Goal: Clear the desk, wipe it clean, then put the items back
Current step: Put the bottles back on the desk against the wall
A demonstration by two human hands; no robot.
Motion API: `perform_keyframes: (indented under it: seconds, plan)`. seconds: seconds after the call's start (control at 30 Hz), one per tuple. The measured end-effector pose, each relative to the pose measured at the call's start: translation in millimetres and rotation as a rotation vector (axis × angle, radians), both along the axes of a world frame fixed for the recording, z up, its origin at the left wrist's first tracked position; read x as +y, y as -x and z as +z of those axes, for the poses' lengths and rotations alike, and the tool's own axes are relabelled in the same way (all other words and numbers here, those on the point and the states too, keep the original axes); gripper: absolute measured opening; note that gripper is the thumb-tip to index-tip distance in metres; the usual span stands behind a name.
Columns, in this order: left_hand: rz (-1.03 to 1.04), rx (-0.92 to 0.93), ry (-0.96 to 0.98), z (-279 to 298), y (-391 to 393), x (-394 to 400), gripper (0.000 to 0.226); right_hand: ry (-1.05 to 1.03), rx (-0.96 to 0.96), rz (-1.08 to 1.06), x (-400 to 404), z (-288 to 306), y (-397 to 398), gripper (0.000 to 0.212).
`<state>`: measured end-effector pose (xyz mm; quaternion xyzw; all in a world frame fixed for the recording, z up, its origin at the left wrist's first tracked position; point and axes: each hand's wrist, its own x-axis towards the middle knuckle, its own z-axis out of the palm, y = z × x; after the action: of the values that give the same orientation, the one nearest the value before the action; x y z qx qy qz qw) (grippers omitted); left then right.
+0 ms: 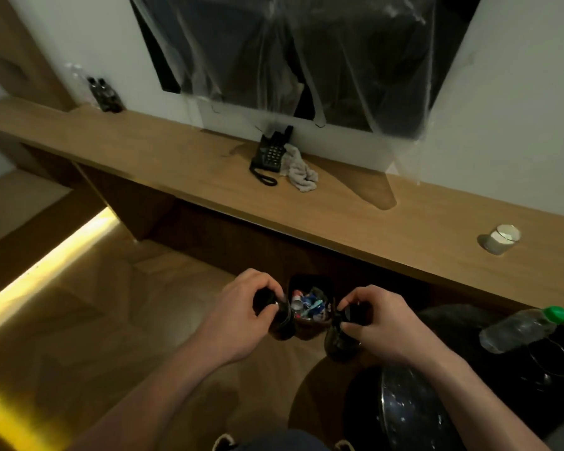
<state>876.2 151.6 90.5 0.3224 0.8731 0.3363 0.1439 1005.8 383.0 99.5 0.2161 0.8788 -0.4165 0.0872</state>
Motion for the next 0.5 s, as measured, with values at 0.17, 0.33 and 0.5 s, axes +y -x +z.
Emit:
perform_keyframes:
  seconds: [0.17, 0.33, 0.5]
  plan:
    - [0.108, 0.031, -0.041, 15.2, 36.8, -89.2, 0.023, -0.045, 0.032, 0.08, -77.0, 23.6, 58.1, 0.025]
    - [0.199, 0.117, -0.067, 31.1, 78.6, -168.0, 0.023, -0.058, 0.128, 0.164, -148.4, 37.3, 117.2, 0.024]
    - [0.285, 0.142, -0.085, 41.5, 108.8, -228.6, 0.024, 0.007, 0.184, 0.223, -206.3, 49.2, 163.8, 0.025]
